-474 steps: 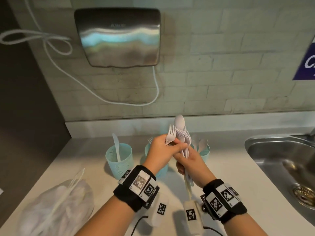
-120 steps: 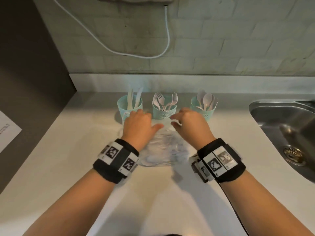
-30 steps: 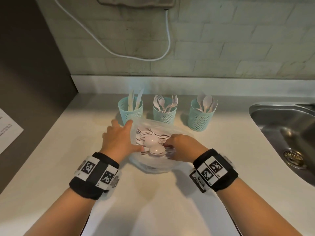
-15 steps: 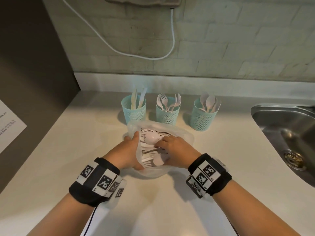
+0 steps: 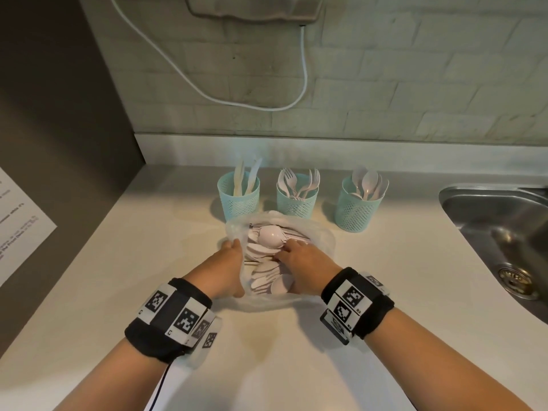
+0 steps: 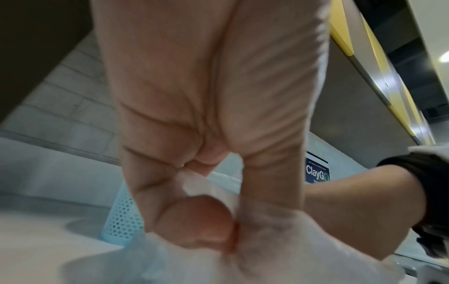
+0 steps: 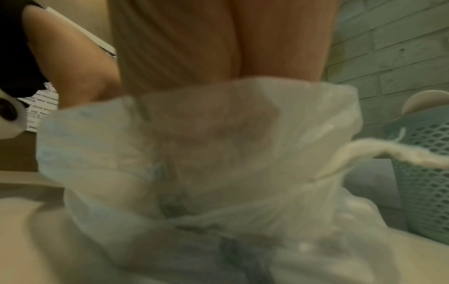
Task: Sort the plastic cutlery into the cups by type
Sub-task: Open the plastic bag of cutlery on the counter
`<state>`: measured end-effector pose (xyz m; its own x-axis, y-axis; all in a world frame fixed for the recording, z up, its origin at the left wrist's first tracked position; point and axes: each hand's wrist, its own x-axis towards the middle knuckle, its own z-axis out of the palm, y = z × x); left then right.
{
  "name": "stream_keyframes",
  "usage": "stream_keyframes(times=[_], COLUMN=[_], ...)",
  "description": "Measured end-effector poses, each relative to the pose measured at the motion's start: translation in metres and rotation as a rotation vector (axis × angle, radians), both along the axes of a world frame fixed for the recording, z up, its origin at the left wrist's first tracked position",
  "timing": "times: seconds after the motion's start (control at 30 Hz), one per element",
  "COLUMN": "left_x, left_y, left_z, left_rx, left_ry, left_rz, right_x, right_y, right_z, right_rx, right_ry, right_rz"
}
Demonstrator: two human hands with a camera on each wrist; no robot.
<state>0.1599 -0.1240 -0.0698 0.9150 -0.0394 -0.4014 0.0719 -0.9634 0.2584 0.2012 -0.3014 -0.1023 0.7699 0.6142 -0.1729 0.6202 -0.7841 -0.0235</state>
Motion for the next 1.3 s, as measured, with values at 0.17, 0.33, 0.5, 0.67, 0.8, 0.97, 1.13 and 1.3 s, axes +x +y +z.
stream_keyframes(times=[0.17,0.33,0.5,0.67,0.8,0.97,1.13,1.3], left_x=[0.000,0.000,0.000,0.001,0.002,0.003,0.003,0.004], left_y=[0.001,0.003,0.005,0.005,0.007,0.006,0.003,0.002], left_z=[0.007,0.010,0.010,0.011,0.013,0.014,0.015,0.017], left_rx=[-0.020,-0.045,-0.069,-0.065,-0.054,-0.052,-0.044,-0.043], left_ry=[0.010,0.000,-0.010,-0.020,-0.024,-0.017,-0.024,-0.035], left_rz=[-0.019,-0.036,-0.024,-0.020,-0.018,-0.020,-0.026,-0.024], right_x=[-0.001,0.002,0.000,0.000,-0.001,-0.003,-0.005,-0.012], right_y=[0.006,0.009,0.009,0.011,0.010,0.010,0.008,0.016], right_z=[-0.001,0.004,0.003,0.002,0.000,0.005,0.007,0.012], right_rx=[-0.010,-0.058,-0.032,0.004,0.051,0.014,0.015,0.008], right_ry=[-0.007,0.027,0.005,0.010,-0.005,0.014,0.060,0.062], right_rz=[-0.031,0.000,0.046,0.070,0.040,0.045,0.043,-0.007])
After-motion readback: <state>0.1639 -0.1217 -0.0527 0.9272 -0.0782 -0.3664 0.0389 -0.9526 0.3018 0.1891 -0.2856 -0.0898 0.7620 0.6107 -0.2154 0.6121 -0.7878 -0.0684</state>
